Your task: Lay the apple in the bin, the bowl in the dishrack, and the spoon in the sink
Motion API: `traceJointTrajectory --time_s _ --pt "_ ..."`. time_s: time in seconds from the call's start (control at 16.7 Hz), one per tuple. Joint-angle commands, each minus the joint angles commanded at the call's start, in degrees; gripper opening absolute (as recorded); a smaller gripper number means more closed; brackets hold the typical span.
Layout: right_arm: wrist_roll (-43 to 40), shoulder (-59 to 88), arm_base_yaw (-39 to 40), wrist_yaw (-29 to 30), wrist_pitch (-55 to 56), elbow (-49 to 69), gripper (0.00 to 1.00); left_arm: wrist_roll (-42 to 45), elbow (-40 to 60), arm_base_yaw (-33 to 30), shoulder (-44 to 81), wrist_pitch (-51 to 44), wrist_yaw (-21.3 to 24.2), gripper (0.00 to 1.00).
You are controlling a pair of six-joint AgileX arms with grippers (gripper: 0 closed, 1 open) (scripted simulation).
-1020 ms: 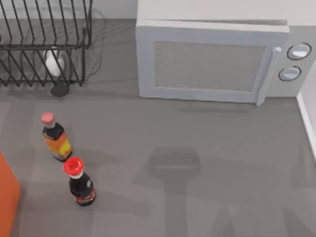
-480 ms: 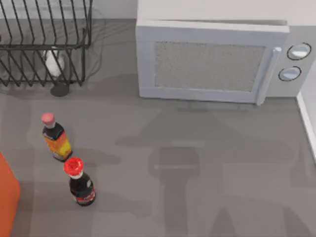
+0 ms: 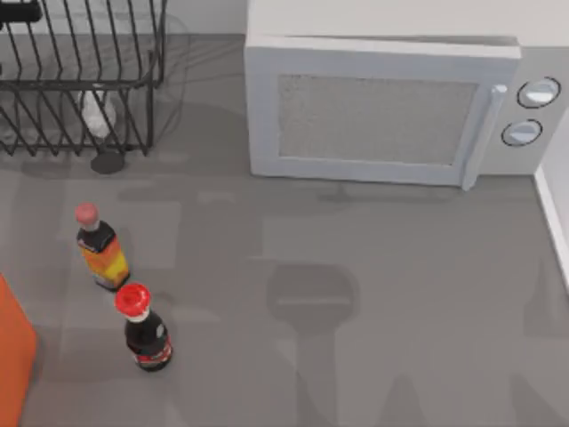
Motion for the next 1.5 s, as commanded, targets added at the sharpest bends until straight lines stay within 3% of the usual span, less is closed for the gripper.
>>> traceJointTrajectory --time_s 0.3,1.08,1.5 --pt "0.0 0.0 0.0 0.0 0.0 0.0 1.00 0.0 -0.4 -0.2 0.8 0.9 -0.1 0.00" --pt "0.0 0.0 0.0 0.0 0.0 0.0 1.00 0.0 -0.4 -0.2 0.8 0.9 -0.1 0.98" --pt "0.0 0.0 0.0 0.0 0.0 0.0 1.00 0.0 -0.4 -0.2 0.8 0.9 -0.1 1.00"
